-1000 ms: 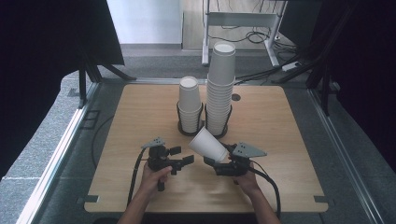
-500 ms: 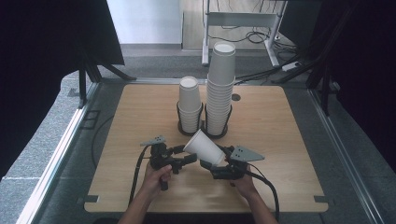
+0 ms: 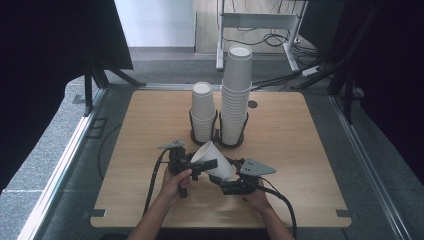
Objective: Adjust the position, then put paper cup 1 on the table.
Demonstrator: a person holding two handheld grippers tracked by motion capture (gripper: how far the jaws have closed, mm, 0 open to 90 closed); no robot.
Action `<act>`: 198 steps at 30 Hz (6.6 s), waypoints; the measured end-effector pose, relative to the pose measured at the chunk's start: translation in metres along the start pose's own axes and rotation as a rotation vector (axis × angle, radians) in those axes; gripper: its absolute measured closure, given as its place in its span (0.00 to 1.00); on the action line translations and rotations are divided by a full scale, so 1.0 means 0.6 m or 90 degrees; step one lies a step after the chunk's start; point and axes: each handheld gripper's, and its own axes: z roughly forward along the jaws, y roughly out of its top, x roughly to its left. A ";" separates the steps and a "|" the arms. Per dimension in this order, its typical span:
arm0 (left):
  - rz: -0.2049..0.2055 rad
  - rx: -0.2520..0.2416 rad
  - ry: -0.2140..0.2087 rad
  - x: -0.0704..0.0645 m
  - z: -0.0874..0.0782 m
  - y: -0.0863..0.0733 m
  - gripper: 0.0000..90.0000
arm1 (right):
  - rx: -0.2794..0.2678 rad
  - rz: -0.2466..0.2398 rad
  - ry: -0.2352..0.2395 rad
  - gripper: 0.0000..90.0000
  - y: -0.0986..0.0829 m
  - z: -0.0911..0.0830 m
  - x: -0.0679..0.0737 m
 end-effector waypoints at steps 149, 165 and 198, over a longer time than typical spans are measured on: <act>0.177 0.005 0.554 0.069 -0.153 0.020 0.13 | 0.149 -0.039 -0.073 0.14 -0.018 0.001 -0.016; 0.184 0.038 0.589 0.077 -0.140 0.013 0.11 | 0.150 -0.042 -0.072 0.15 -0.018 0.001 -0.016; 0.241 -0.027 0.563 -0.021 -0.173 0.020 0.00 | 0.134 -0.041 -0.078 0.15 -0.013 -0.006 -0.017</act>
